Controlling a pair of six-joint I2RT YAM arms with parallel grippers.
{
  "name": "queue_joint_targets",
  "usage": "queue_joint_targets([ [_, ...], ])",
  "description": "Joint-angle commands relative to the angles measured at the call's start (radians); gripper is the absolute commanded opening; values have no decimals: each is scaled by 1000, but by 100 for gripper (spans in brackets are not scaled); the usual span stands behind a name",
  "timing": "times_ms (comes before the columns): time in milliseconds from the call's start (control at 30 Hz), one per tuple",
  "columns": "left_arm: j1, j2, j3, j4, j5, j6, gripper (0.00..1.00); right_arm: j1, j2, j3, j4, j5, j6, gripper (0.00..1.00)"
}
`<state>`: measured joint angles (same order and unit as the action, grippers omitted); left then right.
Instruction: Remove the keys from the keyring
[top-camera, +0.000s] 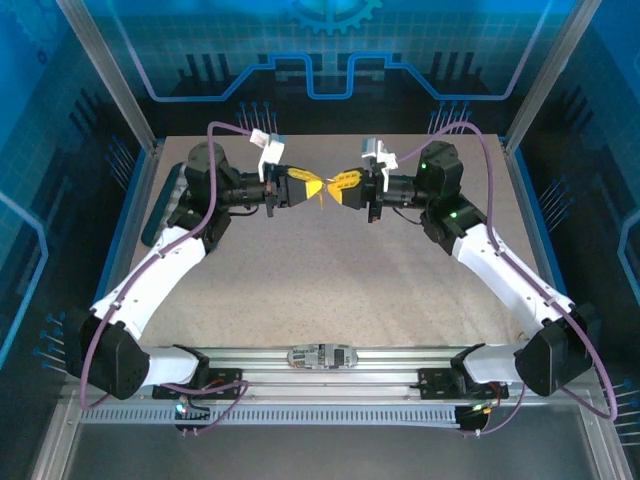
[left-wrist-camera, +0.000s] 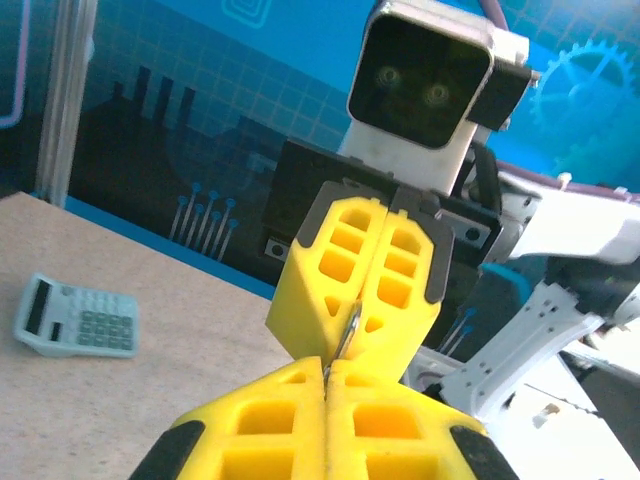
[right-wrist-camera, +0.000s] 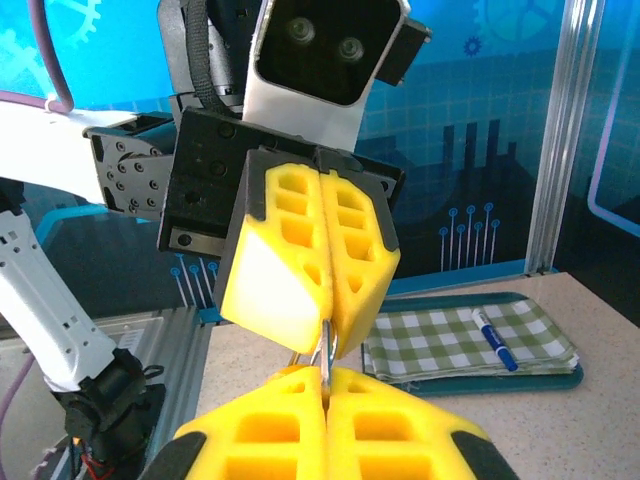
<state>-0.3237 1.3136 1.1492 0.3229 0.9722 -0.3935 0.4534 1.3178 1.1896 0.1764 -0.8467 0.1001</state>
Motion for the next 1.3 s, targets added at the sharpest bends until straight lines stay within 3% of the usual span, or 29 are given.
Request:
queue_joint_targets([
  [0, 53, -10, -20, 186, -44, -138, 0, 20, -58, -47, 63, -14, -34, 0],
  [333, 55, -9, -37, 225, -71, -172, 0, 65, -94, -76, 34, 35, -131, 0],
  [633, 55, -49, -33, -94, -231, -3, 0, 39, -102, -88, -35, 139, -86, 0],
  [800, 55, -57, -98, -245, -377, 49, 0, -21, -113, -195, -2, 308, 30, 0],
  [1033, 51, 17, -232, -280, -589, -31, 0, -69, -49, -366, 77, 469, 162, 0],
  [1267, 48, 187, -232, -313, -677, -71, 0, -126, 119, -479, 240, 549, 339, 0],
])
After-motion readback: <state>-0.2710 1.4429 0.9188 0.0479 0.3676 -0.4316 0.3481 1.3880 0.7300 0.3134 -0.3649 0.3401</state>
